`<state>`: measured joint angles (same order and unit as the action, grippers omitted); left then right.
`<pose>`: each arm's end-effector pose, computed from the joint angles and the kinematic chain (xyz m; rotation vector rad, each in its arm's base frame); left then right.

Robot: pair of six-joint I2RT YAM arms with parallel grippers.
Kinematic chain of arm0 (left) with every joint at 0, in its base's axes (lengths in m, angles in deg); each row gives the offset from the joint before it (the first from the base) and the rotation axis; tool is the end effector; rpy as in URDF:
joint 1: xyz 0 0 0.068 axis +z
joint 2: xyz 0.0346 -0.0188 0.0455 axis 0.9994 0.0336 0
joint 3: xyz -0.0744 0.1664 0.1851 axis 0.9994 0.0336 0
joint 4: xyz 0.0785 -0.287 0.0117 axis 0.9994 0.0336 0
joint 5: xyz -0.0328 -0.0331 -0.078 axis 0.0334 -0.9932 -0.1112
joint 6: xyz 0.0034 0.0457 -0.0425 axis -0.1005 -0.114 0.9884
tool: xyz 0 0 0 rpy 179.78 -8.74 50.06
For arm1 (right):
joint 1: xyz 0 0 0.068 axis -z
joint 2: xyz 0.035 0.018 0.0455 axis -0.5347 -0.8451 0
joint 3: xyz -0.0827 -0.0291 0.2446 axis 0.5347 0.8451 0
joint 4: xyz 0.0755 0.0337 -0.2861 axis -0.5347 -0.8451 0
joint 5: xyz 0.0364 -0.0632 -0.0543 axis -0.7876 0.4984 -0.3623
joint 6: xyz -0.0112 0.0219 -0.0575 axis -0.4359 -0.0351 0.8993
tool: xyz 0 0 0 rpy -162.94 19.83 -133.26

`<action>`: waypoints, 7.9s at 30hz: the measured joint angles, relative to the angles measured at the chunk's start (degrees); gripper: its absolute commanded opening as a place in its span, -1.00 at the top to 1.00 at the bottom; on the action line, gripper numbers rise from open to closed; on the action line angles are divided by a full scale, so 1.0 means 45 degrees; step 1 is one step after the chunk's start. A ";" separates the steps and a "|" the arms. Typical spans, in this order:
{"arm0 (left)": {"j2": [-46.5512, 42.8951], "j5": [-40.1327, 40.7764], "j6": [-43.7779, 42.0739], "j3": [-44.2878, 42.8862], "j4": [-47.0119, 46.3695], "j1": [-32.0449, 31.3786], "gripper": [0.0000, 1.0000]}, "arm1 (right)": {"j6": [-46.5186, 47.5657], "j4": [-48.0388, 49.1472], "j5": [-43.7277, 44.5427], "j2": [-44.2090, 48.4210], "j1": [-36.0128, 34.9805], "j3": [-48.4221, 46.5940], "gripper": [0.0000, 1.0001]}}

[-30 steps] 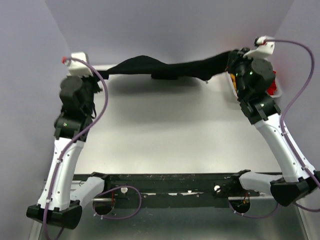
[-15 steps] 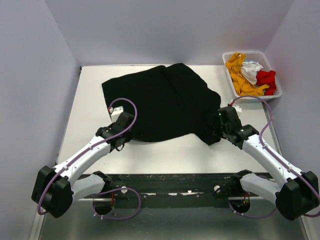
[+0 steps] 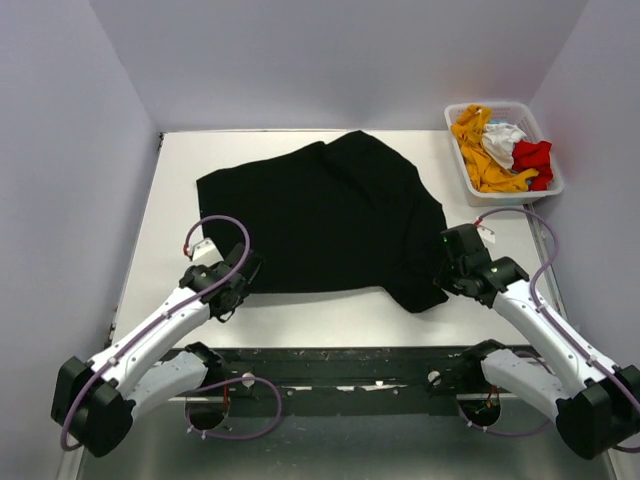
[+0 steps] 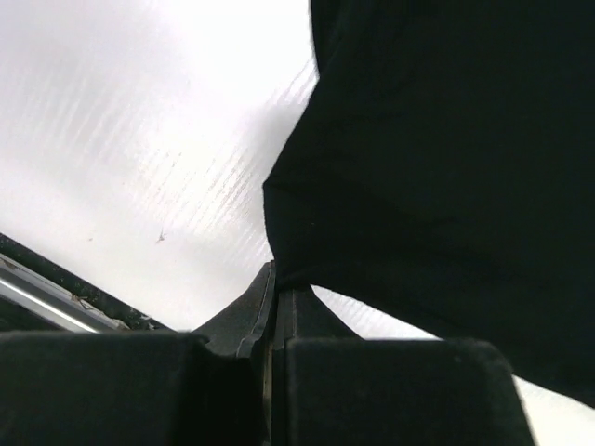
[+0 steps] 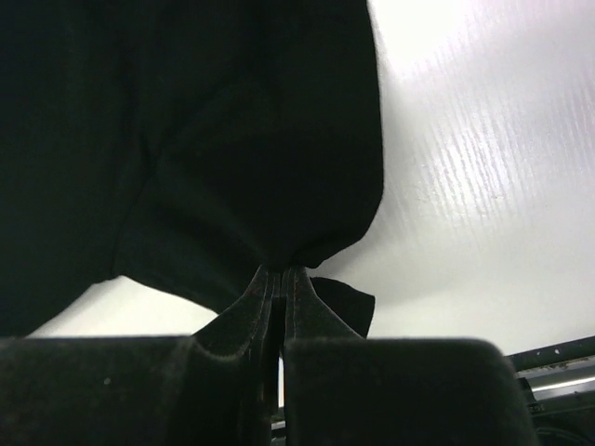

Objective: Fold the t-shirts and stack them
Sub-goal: Flatten out the tshirt

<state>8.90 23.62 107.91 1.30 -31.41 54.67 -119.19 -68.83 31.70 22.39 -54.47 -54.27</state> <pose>0.1784 -0.0894 0.1712 -0.8163 2.4472 0.1824 0.2121 0.0718 0.1929 0.6241 2.4890 0.0652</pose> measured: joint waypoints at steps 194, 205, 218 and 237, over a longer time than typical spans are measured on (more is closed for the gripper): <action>0.3847 -0.6290 -0.3619 0.0185 -0.8009 0.3434 -0.97 | 0.4158 0.9156 -0.3891 -1.1142 -0.2754 -0.5110 0.23; 0.3871 -0.6309 -0.3711 0.0180 -0.8029 0.3434 -0.97 | 0.4716 0.8490 -0.3113 -1.1264 -0.2754 -0.5610 0.84; 0.4109 -0.6829 -0.3716 0.0053 -0.8189 0.3473 -0.97 | 0.6431 0.6926 0.0034 -1.1735 -0.2239 -0.9102 0.87; 0.4658 -0.6960 -0.3798 -0.0491 -0.7868 0.3483 -0.97 | 1.0006 0.7349 0.1205 -2.0376 0.2531 -2.0215 -0.92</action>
<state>29.86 -7.70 90.82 -0.91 -66.82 70.34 -74.16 -35.76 37.12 -69.30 -43.09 -145.23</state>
